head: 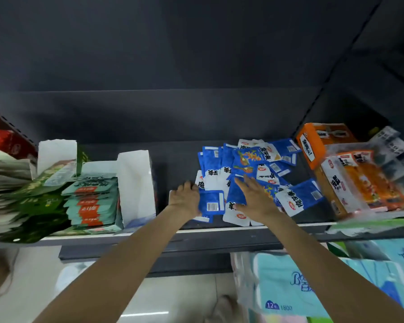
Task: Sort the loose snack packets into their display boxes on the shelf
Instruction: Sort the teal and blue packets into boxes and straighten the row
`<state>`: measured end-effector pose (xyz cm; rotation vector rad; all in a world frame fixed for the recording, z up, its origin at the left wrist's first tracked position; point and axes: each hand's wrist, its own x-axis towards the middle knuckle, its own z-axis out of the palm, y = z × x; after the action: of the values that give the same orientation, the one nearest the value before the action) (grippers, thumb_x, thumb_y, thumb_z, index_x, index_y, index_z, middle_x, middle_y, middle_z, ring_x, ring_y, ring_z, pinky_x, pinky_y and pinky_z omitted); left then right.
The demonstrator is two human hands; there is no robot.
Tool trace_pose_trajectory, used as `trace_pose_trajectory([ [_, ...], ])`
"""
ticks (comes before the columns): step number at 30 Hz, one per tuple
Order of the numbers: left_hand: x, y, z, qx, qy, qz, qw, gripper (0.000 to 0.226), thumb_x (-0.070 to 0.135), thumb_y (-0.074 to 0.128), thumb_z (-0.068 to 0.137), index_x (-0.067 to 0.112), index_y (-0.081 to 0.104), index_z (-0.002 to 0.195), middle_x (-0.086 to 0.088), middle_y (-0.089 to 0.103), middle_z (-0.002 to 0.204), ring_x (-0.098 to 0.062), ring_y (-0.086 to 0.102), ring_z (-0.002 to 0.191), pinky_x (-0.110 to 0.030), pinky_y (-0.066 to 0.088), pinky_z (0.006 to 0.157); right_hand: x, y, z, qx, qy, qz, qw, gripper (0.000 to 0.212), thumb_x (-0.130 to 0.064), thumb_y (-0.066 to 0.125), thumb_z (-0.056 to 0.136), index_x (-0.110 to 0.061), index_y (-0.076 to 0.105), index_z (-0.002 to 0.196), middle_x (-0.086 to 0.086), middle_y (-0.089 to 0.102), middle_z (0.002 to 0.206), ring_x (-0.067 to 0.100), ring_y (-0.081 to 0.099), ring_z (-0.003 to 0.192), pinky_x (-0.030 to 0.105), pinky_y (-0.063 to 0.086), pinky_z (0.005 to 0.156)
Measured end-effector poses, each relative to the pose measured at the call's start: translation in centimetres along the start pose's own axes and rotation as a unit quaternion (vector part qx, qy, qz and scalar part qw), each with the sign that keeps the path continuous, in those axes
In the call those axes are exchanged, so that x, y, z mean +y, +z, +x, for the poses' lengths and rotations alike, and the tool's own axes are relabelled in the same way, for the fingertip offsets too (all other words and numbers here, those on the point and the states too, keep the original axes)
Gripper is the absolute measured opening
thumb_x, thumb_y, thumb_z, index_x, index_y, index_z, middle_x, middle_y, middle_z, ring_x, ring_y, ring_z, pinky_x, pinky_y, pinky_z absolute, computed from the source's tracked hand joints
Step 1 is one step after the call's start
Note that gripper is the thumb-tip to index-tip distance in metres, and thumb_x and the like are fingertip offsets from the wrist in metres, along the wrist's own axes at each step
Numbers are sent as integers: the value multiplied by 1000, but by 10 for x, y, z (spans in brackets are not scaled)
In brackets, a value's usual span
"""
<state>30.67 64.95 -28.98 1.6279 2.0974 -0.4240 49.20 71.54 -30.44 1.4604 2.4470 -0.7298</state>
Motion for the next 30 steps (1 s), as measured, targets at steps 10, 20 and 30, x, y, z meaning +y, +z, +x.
trace_pose_trajectory([
  [10, 4, -9, -1, 77, 17, 85, 993, 58, 44, 67, 81, 14, 45, 125, -7, 62, 114, -26, 56, 108, -38, 36, 91, -29, -7, 3, 1, -137, -7, 991, 88, -27, 66, 85, -35, 7, 150, -5, 2, 157, 20, 5, 144, 43, 26, 110],
  [20, -41, -76, -65, 135, -14, -583, 801, 29, 20, 42, 99, 4, 66, 95, -5, 65, 77, -15, 62, 62, -17, 47, 52, -98, -30, -15, 220, -237, 66, 944, 33, -19, 51, 95, -9, 58, 126, 9, 55, 109, 26, 55, 96, 39, 48, 77],
  [30, -147, -63, -125, 280, 115, -412, 859, 13, 9, 67, 83, 16, 66, 95, 6, 55, 96, -9, 57, 88, -22, 47, 74, -184, -8, -24, 93, -212, 272, 934, 27, -22, 64, 89, 3, 69, 95, 7, 71, 91, 16, 67, 81, 37, 56, 74],
])
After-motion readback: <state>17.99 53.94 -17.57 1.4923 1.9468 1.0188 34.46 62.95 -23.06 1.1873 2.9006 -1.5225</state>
